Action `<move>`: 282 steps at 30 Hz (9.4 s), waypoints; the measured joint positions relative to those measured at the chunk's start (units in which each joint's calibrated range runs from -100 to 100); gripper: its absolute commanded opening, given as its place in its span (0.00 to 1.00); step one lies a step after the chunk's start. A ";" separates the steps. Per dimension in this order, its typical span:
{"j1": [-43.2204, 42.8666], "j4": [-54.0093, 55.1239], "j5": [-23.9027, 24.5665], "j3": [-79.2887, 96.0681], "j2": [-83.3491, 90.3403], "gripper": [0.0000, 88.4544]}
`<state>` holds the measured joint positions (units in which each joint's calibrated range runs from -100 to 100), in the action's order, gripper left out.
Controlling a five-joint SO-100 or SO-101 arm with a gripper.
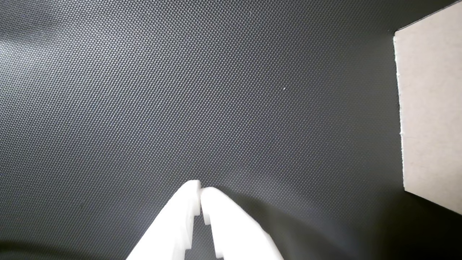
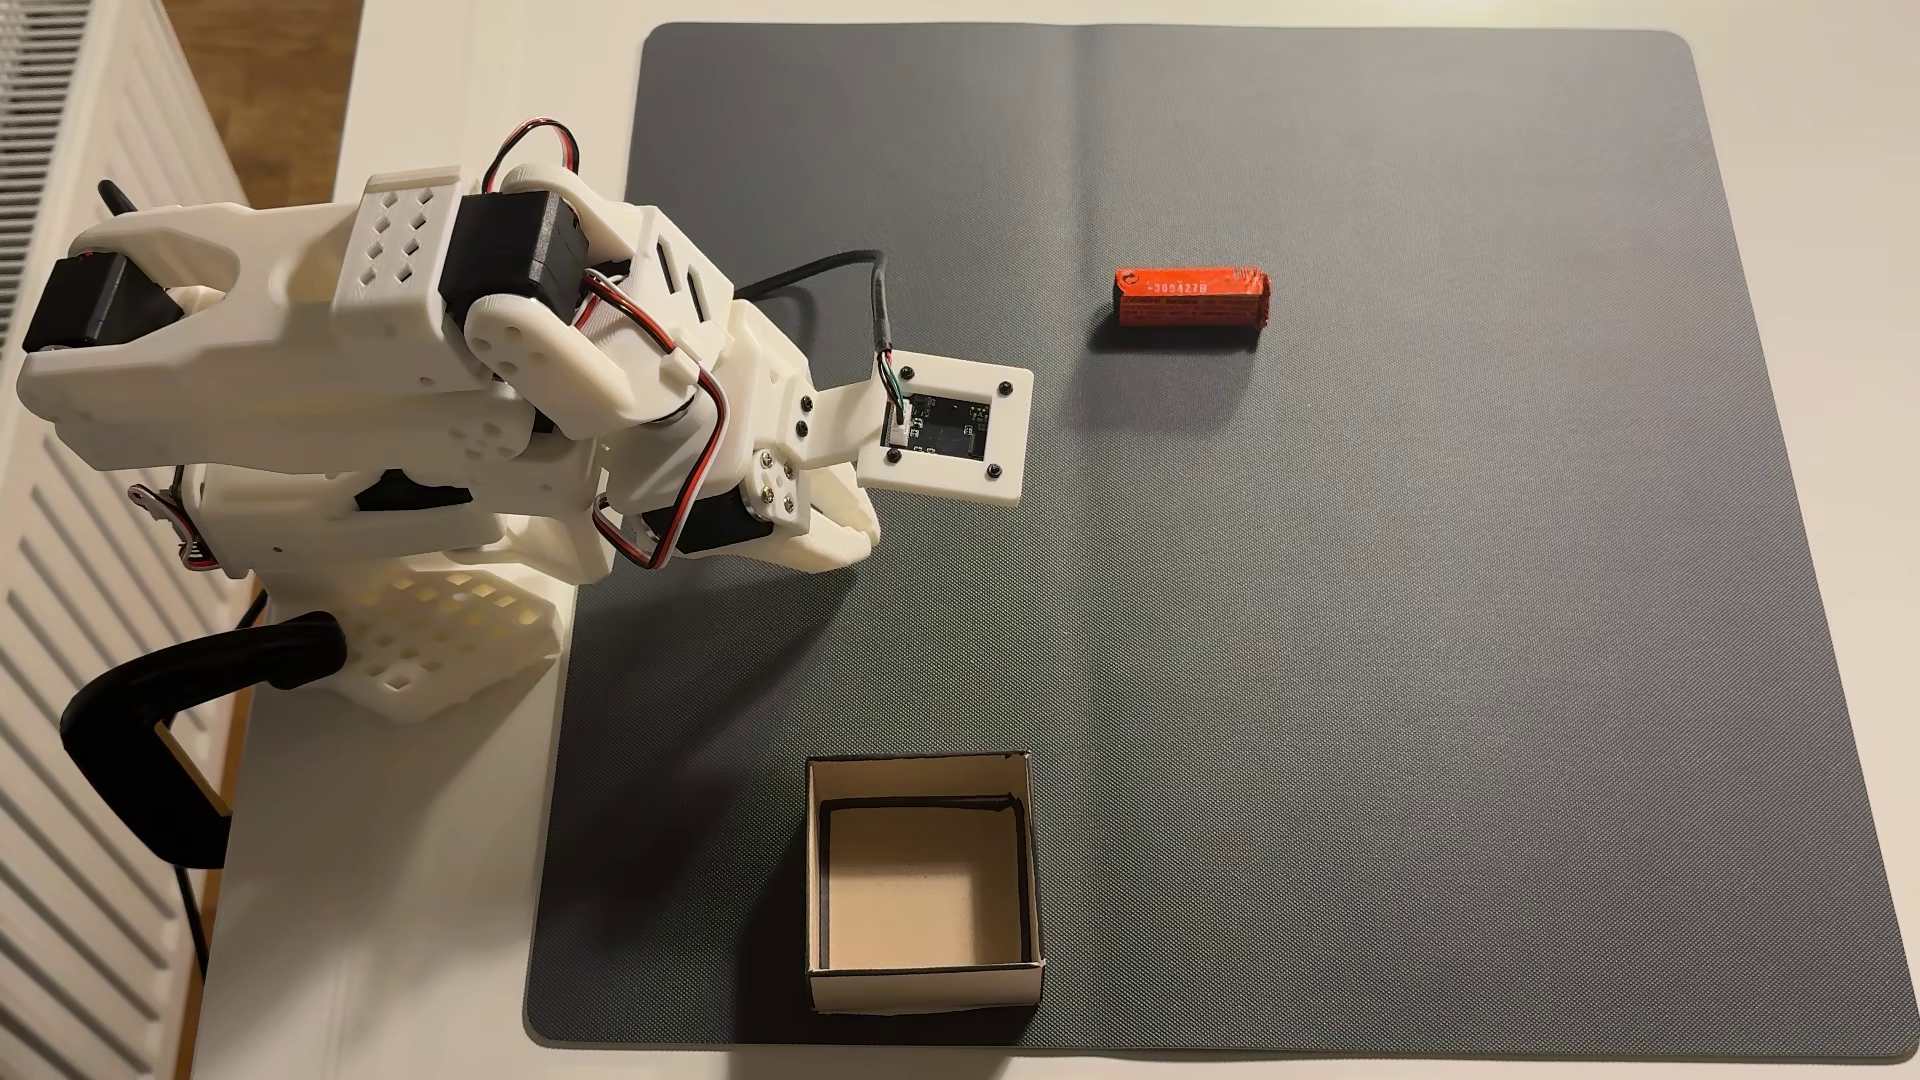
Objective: Pick the red object and place it in the box
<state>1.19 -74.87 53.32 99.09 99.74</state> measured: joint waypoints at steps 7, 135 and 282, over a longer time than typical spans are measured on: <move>0.00 0.00 0.00 0.00 0.00 0.01; -27.91 72.52 7.34 -47.45 -100.56 0.42; -5.27 25.91 -0.49 -2.19 -1.03 0.01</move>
<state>-4.08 -48.96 52.83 96.90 98.71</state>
